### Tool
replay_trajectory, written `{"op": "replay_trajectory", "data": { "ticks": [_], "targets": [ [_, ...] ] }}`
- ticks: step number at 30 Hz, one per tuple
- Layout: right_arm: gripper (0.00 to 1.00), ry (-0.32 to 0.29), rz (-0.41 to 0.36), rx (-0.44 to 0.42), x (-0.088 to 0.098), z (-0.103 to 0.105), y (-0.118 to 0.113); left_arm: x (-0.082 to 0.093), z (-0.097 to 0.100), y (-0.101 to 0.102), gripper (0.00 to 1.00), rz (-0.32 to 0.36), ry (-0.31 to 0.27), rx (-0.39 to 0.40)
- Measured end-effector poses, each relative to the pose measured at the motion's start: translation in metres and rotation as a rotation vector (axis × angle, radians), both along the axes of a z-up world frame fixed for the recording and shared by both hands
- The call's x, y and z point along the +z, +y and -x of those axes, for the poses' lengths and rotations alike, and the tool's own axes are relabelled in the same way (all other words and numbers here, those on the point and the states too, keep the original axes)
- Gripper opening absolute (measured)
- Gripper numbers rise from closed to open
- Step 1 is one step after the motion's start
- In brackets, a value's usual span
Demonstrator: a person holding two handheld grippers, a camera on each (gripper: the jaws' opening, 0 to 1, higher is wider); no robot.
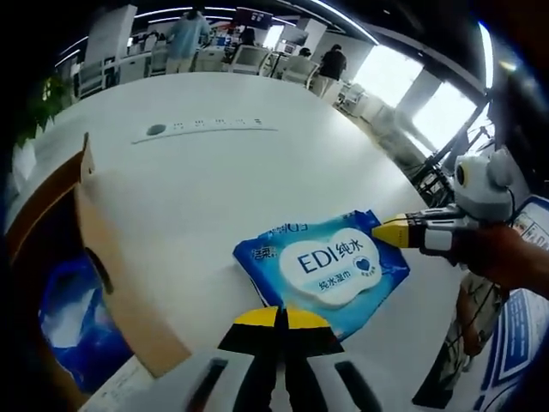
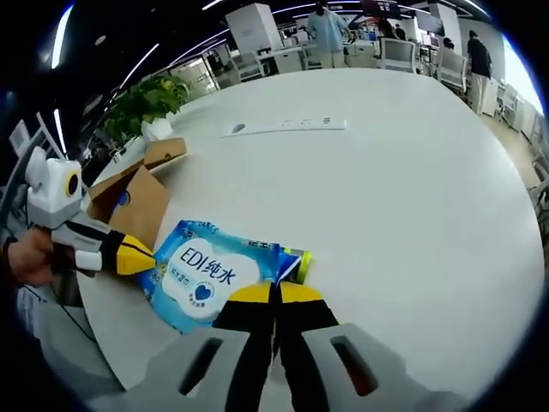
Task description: Operate the shoe box by opening the lid, removing the specified soft item, and placing it in the target area until the item is outside and the box remains undamaged.
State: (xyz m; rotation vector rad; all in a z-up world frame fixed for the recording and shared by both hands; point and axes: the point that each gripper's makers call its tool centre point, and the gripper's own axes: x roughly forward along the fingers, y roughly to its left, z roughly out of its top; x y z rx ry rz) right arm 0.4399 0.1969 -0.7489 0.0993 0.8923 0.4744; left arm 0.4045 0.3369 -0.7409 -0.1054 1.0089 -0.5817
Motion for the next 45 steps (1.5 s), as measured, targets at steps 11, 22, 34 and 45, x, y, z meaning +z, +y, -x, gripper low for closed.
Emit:
{"op": "replay_trajectory", "data": {
  "ticks": [11,22,34,45],
  "targets": [
    [0.02,0.011,0.033,0.010,-0.003,0.001,-0.003,-0.004,0.001,0.004,0.02,-0.073,-0.046,-0.082],
    [0.08,0.041,0.071,-0.016,-0.002,0.009,-0.012,0.006,0.009,0.010,0.06,-0.082,-0.033,-0.094],
    [0.10,0.018,0.092,-0.044,0.020,0.013,-0.019,0.028,0.007,0.020,0.09,-0.045,-0.065,-0.064],
    [0.12,-0.025,0.076,-0.049,0.056,0.023,-0.004,0.057,-0.003,0.022,0.10,-0.002,-0.127,-0.046]
  ]
}}
